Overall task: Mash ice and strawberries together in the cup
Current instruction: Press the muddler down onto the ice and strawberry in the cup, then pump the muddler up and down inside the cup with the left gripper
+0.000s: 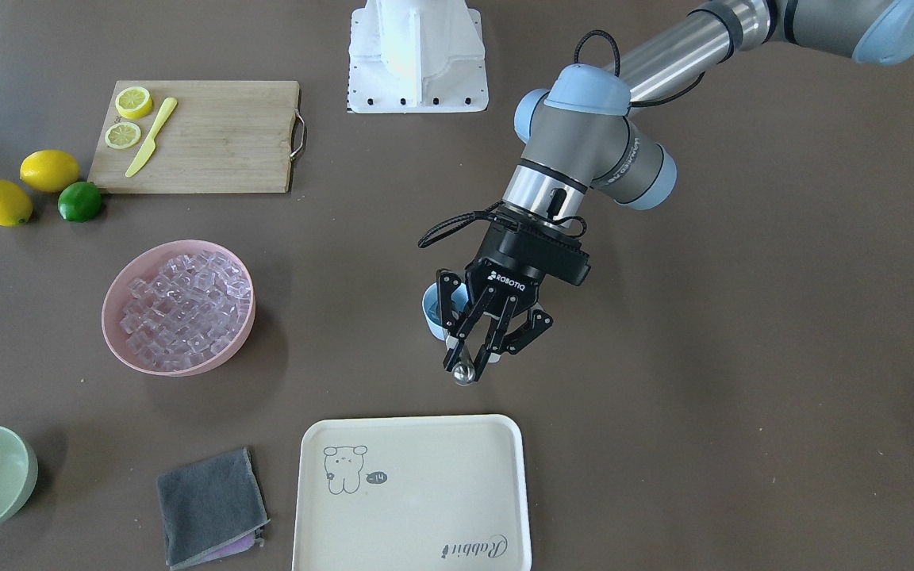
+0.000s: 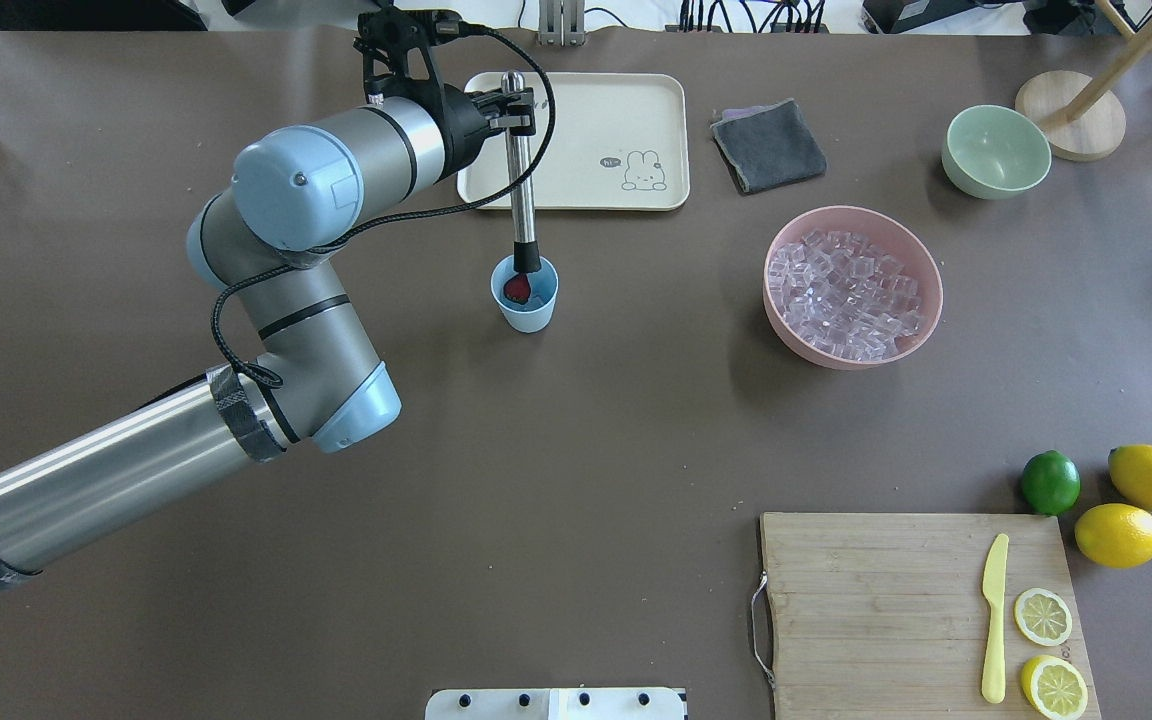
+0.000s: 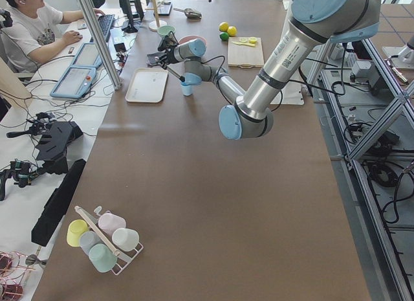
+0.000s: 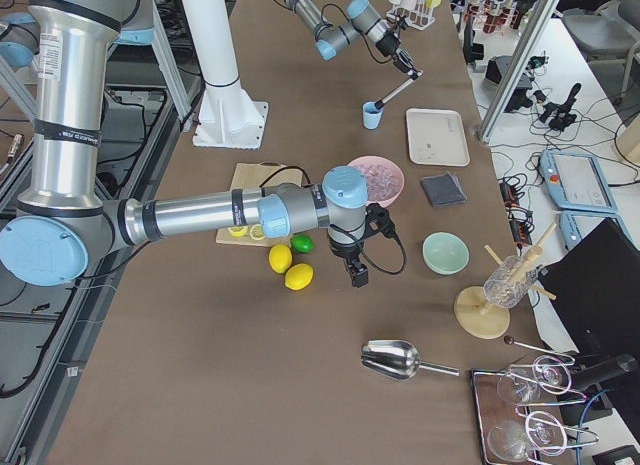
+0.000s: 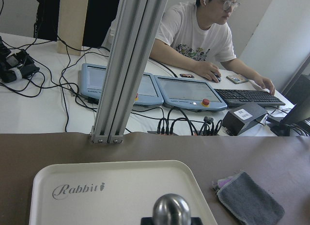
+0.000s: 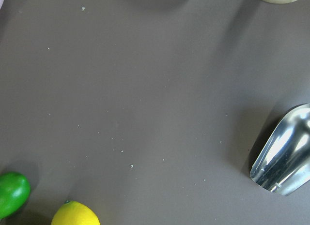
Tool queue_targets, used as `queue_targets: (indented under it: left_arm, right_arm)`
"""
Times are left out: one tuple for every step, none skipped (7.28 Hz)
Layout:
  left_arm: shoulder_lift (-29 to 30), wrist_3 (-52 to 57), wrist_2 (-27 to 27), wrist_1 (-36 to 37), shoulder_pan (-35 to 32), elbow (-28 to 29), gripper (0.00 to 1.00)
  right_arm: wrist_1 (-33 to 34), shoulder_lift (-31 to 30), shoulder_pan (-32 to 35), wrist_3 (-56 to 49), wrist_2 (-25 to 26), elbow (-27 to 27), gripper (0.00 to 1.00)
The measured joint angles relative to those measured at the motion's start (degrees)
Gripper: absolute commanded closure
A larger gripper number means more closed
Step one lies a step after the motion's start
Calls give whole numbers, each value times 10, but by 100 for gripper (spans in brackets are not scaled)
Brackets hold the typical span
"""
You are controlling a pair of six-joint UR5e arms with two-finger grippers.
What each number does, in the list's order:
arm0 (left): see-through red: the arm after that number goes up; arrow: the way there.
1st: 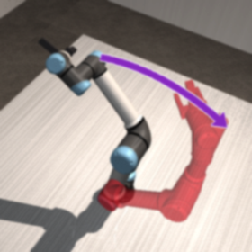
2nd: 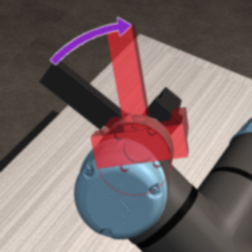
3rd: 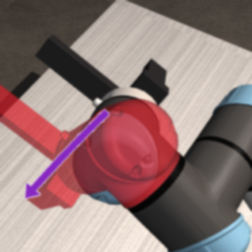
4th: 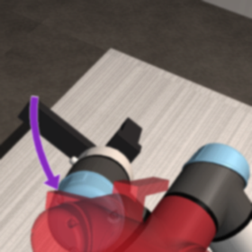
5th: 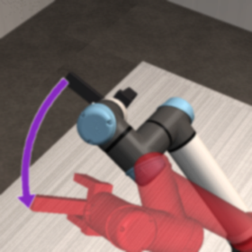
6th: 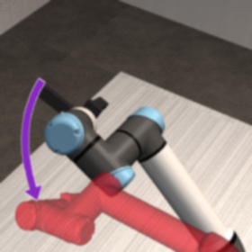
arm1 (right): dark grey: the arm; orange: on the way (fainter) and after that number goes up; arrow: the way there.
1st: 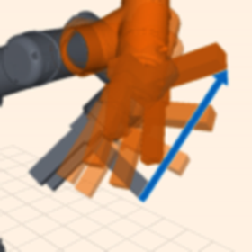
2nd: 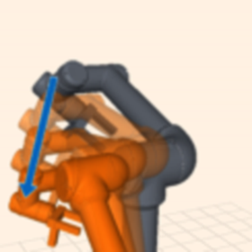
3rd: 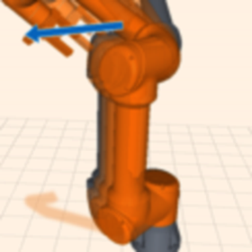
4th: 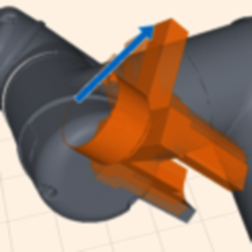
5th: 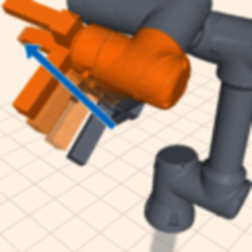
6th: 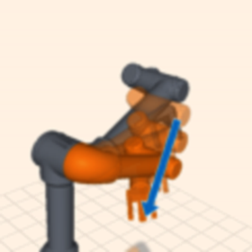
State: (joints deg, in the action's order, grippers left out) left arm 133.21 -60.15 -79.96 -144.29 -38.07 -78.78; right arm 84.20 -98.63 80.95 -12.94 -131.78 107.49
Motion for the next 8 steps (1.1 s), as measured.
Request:
queue_targets:
  left_arm:
    - [-3, 0, 3, -2, 4, 1, 100]
    - [-7, 0, 4, -4, 9, 1, 100]
    - [-13, 1, 5, -4, 15, 1, 100]
    - [-18, 1, 9, -4, 20, 2, 100]
    - [-20, 1, 17, -4, 25, 1, 100]
    - [-18, 1, 21, -4, 28, -3, 100]
    - [-17, 1, 21, -2, 29, -12, 100]
    - [-16, 3, 19, 3, 28, -27, 100]
  right_arm:
    - [0, 0, 0, 1, 0, 0, 1]
    - [0, 1, 0, 1, 0, 0, 1]
    - [0, 1, 0, 2, 0, 0, 1]
    - [0, 1, 0, 2, 1, 0, 1]
    - [0, 1, 0, 2, 2, -1, 1]
    - [0, 1, 0, 2, 3, -1, 1]
    - [0, 1, 0, 2, 3, -1, 1]
    - [0, 0, 0, 2, 3, 0, 1]
